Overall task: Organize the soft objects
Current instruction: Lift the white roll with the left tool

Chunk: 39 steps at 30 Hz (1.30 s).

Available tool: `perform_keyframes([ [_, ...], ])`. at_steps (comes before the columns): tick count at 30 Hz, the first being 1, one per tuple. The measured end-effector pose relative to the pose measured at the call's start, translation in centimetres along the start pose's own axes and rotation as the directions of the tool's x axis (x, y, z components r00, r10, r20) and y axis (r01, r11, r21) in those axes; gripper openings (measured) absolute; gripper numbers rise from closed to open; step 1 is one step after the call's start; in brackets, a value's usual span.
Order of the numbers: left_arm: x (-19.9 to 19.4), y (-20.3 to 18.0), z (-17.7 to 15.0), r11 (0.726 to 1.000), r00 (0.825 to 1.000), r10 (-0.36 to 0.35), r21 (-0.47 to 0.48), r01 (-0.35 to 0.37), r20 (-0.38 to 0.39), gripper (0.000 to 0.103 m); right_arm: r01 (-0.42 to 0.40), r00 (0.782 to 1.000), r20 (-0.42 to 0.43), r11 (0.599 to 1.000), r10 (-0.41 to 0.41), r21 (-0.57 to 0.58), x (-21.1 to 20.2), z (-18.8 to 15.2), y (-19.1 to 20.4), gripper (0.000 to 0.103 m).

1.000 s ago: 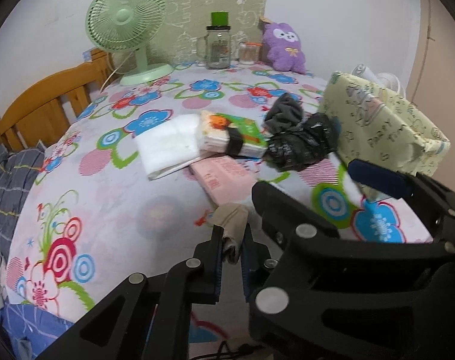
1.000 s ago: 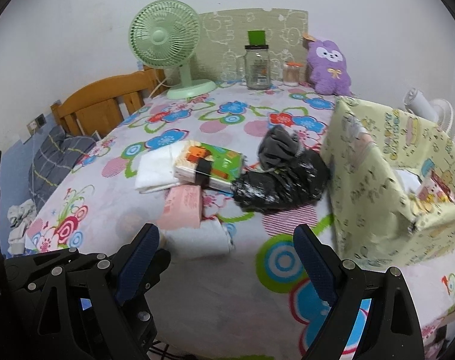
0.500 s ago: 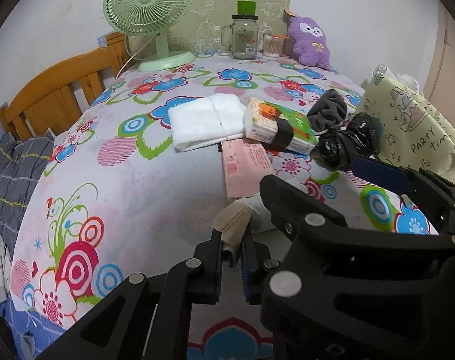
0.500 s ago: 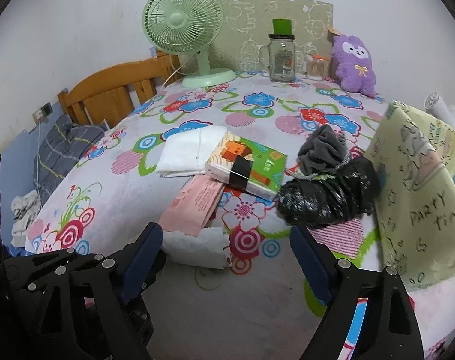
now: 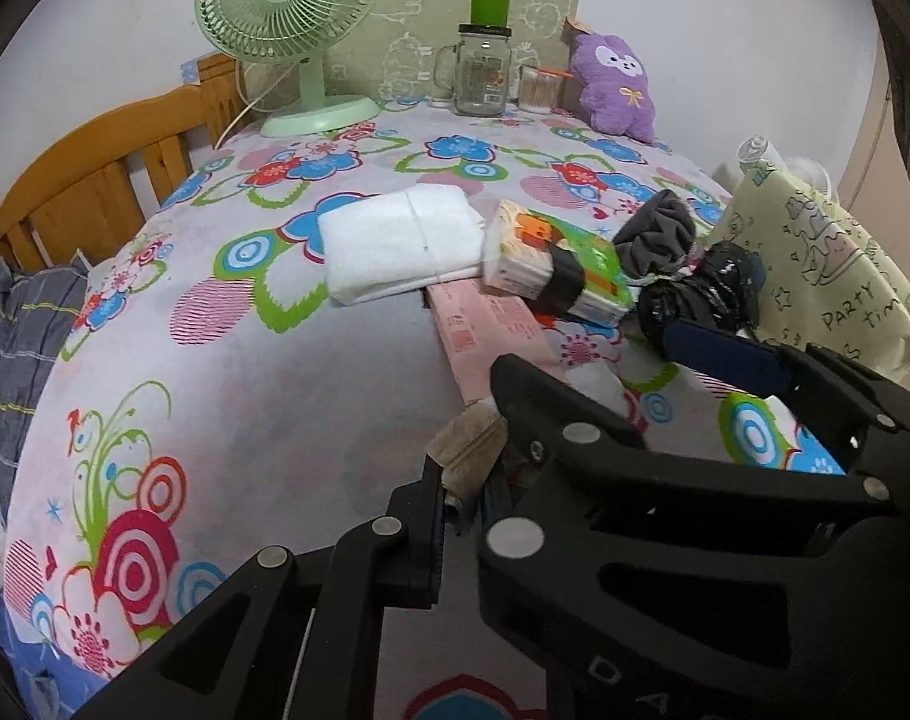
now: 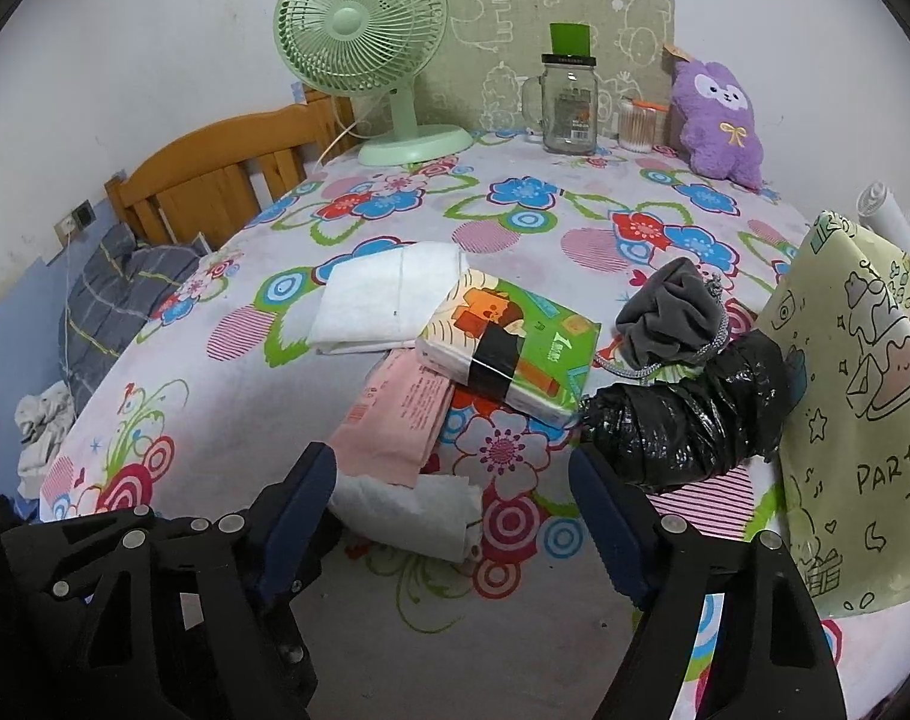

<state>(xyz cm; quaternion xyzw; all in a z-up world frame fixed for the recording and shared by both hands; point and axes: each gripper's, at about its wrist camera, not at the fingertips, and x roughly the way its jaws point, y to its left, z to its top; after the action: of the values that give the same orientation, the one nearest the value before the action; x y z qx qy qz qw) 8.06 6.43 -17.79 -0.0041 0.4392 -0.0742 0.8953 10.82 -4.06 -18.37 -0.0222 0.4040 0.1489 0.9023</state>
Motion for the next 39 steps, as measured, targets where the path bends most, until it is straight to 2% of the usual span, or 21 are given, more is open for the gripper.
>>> perform_keyframes([
  [10, -1.5, -3.5, -0.6, 0.999, 0.999, -0.033, 0.044, 0.032, 0.022, 0.006, 0.017, 1.0, 0.013, 0.999, -0.018, 0.028, -2.4, -1.6, -2.1, 0.083],
  [17, -2.8, -4.2, -0.3, 0.999, 0.998, -0.003, 0.049, 0.001, 0.056, 0.006, 0.014, 0.999, 0.046, 0.999, -0.015, 0.029, -4.2, -1.6, -2.7, 0.083],
  [28, -2.8, -0.9, 1.7, 0.997, 0.993, 0.08, -0.004, -0.08, 0.086, 0.006, -0.006, 0.997, 0.078, 1.0, 0.005, 0.011, -3.7, 0.7, -0.8, 0.083],
  [39, -0.3, 3.3, 2.7, 0.983, 0.983, 0.172, -0.071, -0.168, 0.066, 0.006, 0.01, 1.0, 0.007, 1.0, -0.01, 0.016, 0.0, 2.2, 0.8, 0.082],
])
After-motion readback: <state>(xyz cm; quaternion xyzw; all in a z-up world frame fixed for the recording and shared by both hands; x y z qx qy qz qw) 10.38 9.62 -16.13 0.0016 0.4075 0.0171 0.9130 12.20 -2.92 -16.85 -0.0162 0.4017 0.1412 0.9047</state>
